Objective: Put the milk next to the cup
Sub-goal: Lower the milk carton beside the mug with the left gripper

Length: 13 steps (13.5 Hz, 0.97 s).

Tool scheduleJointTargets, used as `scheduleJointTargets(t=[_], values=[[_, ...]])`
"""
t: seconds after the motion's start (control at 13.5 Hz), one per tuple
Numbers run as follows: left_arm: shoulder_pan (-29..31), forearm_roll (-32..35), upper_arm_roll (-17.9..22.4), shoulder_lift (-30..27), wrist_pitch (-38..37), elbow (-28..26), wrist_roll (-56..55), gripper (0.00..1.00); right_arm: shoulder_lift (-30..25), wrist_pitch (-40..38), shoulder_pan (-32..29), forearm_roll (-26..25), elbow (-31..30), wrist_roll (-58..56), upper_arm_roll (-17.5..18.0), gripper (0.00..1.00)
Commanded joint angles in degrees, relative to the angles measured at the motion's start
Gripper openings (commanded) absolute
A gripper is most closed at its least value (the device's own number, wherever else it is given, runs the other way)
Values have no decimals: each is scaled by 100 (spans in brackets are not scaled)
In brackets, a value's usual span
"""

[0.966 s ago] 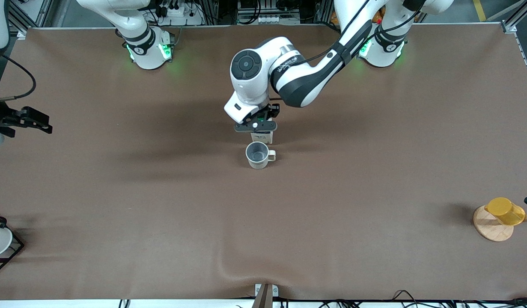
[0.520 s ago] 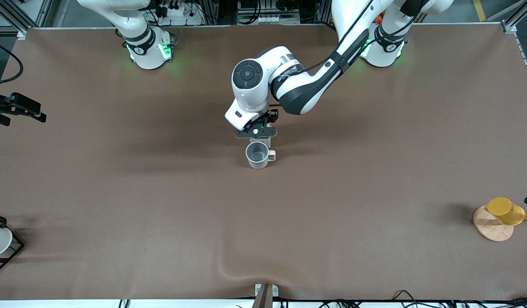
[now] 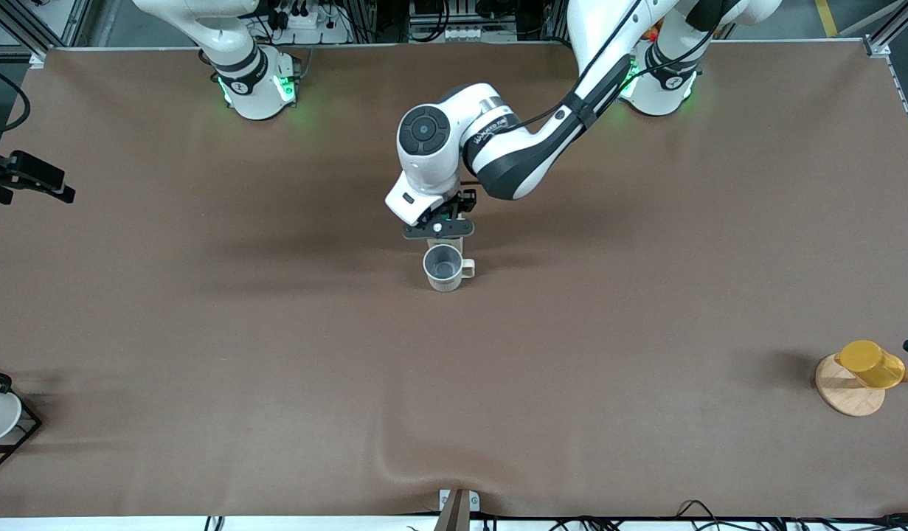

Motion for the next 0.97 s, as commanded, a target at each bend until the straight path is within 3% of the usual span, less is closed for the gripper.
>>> scheduleJointTargets(t=[0.0,0.52,0.74,0.89], values=[[-15,144,38,2,-15,121,-149,100,-66,32,-26,-159,15,-150,79,100],[353,144,38,-840,-567,121,-141,100,-49,94,-26,-213,112,-318,132,100],[1064,100,-23,-1543,-1489,42,17,100,-49,33,-105,-187,112,-310,97,100],[1529,100,-32,-1904,-1702,-46,445,100,-31,33,-131,-125,121,-310,88,100]])
